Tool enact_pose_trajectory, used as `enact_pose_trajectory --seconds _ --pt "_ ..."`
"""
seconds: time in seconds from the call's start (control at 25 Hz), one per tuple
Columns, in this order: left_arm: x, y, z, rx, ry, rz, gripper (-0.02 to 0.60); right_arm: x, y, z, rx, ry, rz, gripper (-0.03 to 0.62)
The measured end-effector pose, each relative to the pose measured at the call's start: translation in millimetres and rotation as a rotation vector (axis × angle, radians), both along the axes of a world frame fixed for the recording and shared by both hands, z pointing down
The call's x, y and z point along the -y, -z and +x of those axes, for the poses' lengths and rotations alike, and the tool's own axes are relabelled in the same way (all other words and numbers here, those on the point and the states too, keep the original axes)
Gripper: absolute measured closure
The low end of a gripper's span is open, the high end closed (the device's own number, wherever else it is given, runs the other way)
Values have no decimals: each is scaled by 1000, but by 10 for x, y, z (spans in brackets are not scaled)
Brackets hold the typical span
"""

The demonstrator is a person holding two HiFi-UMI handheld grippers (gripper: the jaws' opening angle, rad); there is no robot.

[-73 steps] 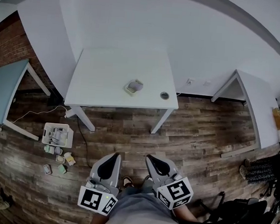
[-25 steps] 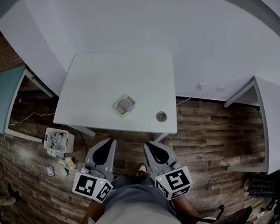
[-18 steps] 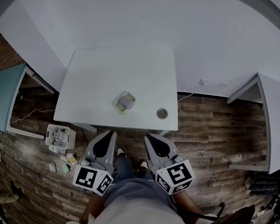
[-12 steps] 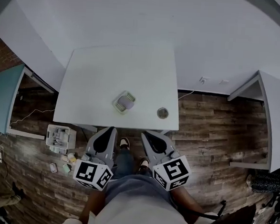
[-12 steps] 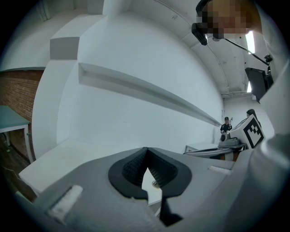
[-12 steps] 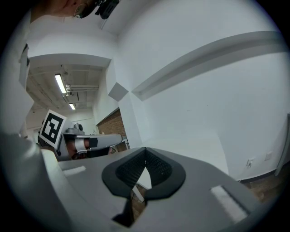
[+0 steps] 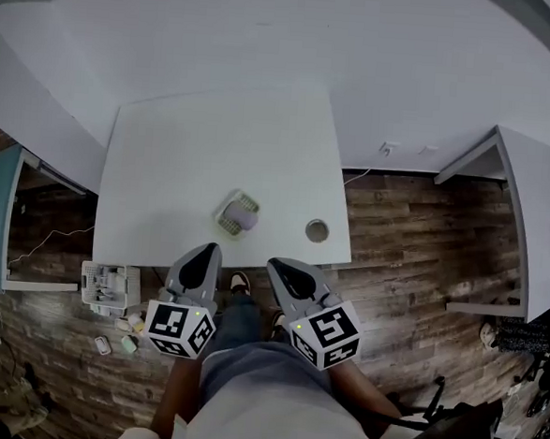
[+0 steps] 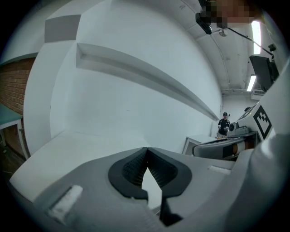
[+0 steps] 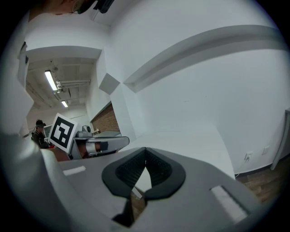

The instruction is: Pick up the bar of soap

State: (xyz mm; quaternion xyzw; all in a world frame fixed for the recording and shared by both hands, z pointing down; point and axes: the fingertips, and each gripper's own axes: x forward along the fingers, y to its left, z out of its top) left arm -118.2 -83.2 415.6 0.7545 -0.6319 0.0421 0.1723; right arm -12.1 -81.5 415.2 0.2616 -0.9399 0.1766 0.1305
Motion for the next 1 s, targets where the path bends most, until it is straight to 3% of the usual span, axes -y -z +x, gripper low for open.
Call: enact_pose_trajectory --seconds 0.56,1.0 --pt "757 -791 -543 1 -165 -143 583 530 -563 -619 -76 -102 -96 572" --pt "1077 -1394 -482 -14 -356 -254 583 771 -1051 -883 -176 -211 -153 560"
